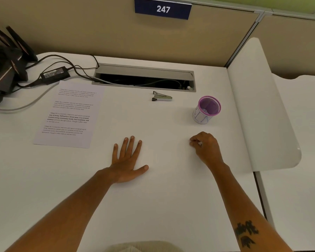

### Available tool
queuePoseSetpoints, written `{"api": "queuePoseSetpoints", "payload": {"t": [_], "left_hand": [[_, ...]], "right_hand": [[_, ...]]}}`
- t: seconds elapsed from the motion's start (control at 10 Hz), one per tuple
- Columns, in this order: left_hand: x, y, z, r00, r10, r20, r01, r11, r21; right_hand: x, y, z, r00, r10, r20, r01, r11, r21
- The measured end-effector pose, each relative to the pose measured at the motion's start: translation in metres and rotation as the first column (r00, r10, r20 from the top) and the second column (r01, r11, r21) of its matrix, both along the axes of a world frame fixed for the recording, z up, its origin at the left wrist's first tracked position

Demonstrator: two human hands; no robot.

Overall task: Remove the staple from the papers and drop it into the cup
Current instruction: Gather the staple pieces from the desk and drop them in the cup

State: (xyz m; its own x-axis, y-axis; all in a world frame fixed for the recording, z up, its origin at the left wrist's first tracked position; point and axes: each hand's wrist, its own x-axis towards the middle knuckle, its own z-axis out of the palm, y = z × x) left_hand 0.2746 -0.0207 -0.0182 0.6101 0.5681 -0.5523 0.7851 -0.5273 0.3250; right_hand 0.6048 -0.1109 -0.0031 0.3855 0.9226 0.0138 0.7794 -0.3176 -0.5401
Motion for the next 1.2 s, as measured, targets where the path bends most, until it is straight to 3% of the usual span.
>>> {"api": "queuePoseSetpoints", "payload": {"t": [0.4,0.6,1.1,1.2], "left_hand": [[0.001,0.0,0.001,1.0,-0.001,-0.009,0.001,1.0,-0.006],[0.001,0.001,-0.001,1.0,0.0,-0.004,0.0,1.0,-0.004],[0.0,0.001,-0.002,1.0,-0.001,0.002,0.001,1.0,0.007],[0.0,0.0,-0.003,1.0,-0.003,-0.003,0.003,1.0,0.009]], "right_hand": [[-0.016,0.007,-0.009,0.979,-0.033,0.199,0.046,0.997,-0.057],[-0.031,0.01,-0.005,0.943,-0.045,0.331,0.104,0.981,-0.163],[-0.028,0.008,-0.004,0.928,0.068,0.367,0.042,0.958,-0.283],[-0.017,0.003,-0.004,0.947,0.012,0.322,0.081,0.959,-0.272]]}}
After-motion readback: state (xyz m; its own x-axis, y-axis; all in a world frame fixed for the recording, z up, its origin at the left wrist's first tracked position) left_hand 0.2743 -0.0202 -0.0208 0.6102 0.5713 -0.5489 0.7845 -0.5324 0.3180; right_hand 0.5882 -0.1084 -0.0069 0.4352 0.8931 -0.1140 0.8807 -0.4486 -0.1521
